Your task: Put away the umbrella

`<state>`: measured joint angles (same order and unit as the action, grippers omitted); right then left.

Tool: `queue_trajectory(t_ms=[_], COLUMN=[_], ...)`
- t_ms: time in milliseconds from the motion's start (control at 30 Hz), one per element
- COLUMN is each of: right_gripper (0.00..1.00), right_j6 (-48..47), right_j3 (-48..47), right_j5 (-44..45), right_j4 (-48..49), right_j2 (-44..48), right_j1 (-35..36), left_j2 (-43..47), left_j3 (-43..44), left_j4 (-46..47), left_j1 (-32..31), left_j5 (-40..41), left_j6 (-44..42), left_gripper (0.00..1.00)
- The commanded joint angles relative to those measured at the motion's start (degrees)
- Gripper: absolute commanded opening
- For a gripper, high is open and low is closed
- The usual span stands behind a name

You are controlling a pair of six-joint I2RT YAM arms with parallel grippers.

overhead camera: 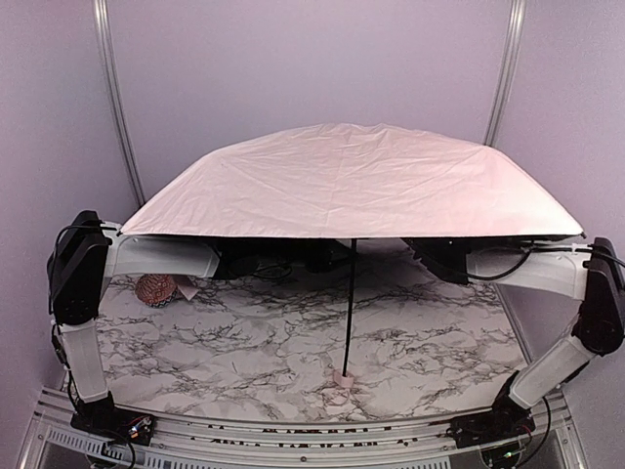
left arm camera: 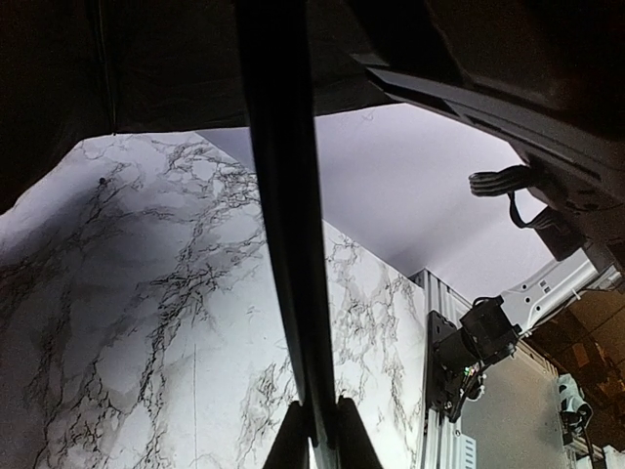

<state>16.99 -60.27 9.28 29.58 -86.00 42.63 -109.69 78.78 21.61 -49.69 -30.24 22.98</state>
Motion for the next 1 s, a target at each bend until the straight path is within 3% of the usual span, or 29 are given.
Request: queue_trajectory(t_ms=[0, 400, 567, 667, 733, 867, 967], right_gripper=[0.09, 0.15, 0.09, 0.04, 0.02, 0.0, 0.0], right_j6=[3.0, 5.6, 3.3, -1.1, -2.6, -4.6, -4.6], right_j3=[4.6, 6.7, 4.4, 1.9, 2.1, 1.1, -3.2], right_j5=[-5.9, -4.2, -3.4, -1.4, -0.7, 2.2, 3.1], right_j4=[-10.2, -10.0, -8.6, -3.6, 4.7, 21.8, 28.9], right_j2=[-1.8, 0.4, 2.1, 3.9, 4.9, 2.4, -0.8], right_j1=[4.6, 4.9, 3.9, 1.8, -0.3, -3.7, -4.0], left_j2=[5.0, 6.2, 4.7, 3.4, 3.4, 4.0, 4.0], left_j3=[5.5, 8.9, 9.2, 6.6, 3.4, -2.3, -5.1], left_j4=[16.1, 15.3, 14.2, 12.9, 12.7, 11.5, 11.2], left_j1=[3.0, 3.0, 3.0, 2.9, 2.5, 1.1, 0.7], left_j5=[6.4, 6.5, 4.8, 4.1, 4.4, 5.0, 6.4], left_j6=[-3.8, -9.5, -8.7, -7.2, -7.2, -9.2, -9.8], left_gripper=[0.0, 0.0, 0.0, 0.0, 0.0, 0.13, 0.31])
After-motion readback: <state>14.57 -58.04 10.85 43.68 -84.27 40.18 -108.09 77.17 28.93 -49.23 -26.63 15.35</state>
